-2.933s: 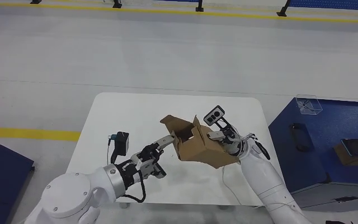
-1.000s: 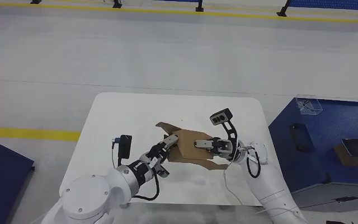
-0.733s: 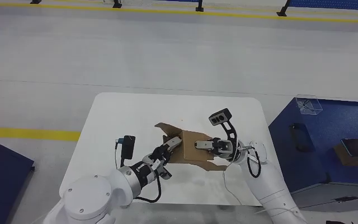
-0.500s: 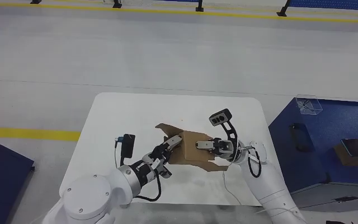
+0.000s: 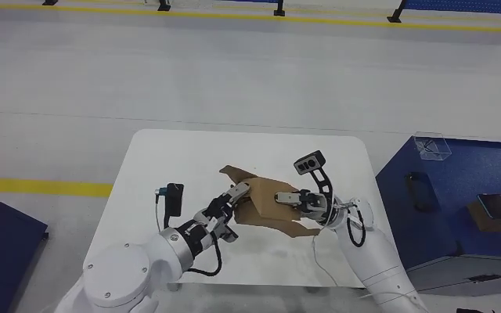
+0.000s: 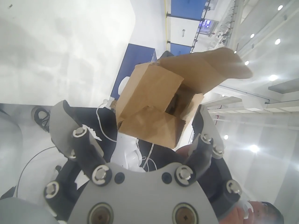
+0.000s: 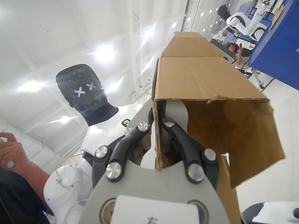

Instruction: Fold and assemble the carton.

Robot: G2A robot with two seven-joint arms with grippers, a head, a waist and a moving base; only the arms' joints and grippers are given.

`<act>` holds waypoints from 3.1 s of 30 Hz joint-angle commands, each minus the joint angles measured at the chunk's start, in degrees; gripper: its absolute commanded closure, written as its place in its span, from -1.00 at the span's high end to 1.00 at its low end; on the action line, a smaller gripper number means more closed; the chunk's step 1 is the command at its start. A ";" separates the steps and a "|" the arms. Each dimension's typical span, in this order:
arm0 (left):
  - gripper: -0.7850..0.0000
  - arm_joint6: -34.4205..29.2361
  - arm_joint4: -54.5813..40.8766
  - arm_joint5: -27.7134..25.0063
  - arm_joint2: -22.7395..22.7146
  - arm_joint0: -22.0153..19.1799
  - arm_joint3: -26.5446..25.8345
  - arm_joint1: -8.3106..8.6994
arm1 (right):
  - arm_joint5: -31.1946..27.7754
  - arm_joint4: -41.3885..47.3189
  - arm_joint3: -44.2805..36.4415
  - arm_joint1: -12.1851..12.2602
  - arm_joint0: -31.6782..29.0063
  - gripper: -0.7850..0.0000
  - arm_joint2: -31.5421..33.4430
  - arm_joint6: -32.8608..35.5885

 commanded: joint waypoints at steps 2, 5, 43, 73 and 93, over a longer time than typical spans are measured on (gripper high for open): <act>1.00 0.81 4.76 -2.75 -0.63 0.40 0.00 0.28 | 0.74 0.00 -0.59 0.16 -0.47 -1.00 0.86 0.24; 1.00 1.61 6.08 -6.36 -3.19 1.24 0.00 0.35 | 2.32 1.12 -0.53 0.24 -0.63 -1.00 1.44 1.49; 0.36 12.46 45.55 -20.56 17.32 4.72 0.00 -0.88 | -6.04 0.38 0.02 -0.25 -1.93 -1.00 2.49 -1.16; -0.25 6.65 53.60 -9.19 19.93 2.03 0.00 -5.37 | -4.44 -0.68 -1.38 -1.22 -2.54 -1.00 3.49 0.45; -0.59 -1.41 57.53 -3.91 21.08 1.14 0.00 -7.37 | -2.57 -0.18 -1.57 -1.75 -2.76 -1.00 4.10 2.32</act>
